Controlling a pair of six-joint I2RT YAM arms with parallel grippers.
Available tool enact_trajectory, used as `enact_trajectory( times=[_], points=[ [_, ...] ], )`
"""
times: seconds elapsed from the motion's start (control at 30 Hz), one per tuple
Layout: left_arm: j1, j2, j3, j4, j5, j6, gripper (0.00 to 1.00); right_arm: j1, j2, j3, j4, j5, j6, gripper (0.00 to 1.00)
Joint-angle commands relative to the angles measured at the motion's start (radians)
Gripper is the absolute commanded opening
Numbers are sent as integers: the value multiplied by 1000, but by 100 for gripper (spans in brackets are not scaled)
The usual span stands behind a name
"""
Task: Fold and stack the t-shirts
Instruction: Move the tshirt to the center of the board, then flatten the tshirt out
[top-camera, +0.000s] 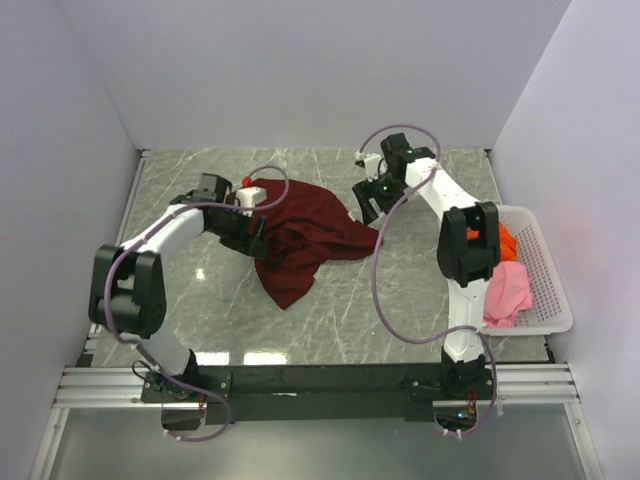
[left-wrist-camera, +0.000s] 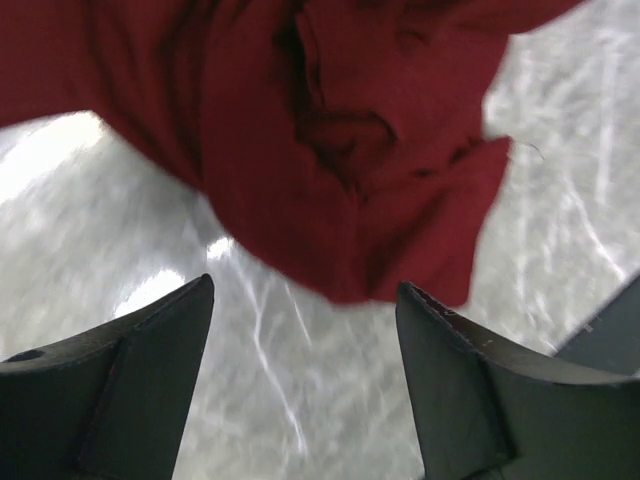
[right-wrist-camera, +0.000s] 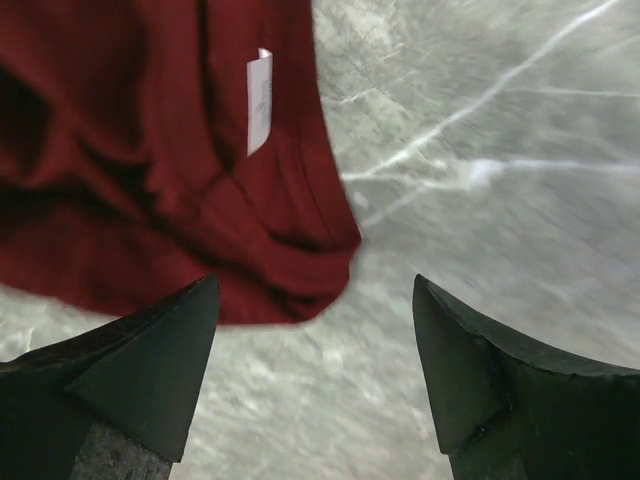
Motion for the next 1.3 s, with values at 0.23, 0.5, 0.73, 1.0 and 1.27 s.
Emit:
enact_trajectory(
  times=[0.23,0.5,0.73,1.0,1.27],
  points=[
    [-102,210,38,139,-147,-105,76,23,97,11,47,4,54,76],
    [-100,261,35,92,-231,-99,32,49,63,-165,94,79,14,56],
    [-53,148,63,-40,-334,76,0,26,14,-208,106,150,6,0],
    [82,155,193,-184,-314,225,31,-12,-72,-157,27,156,-66,22],
    [160,63,175,-264,-76,150,62,87,-251,-111,11,-71,-124,84]
  ],
)
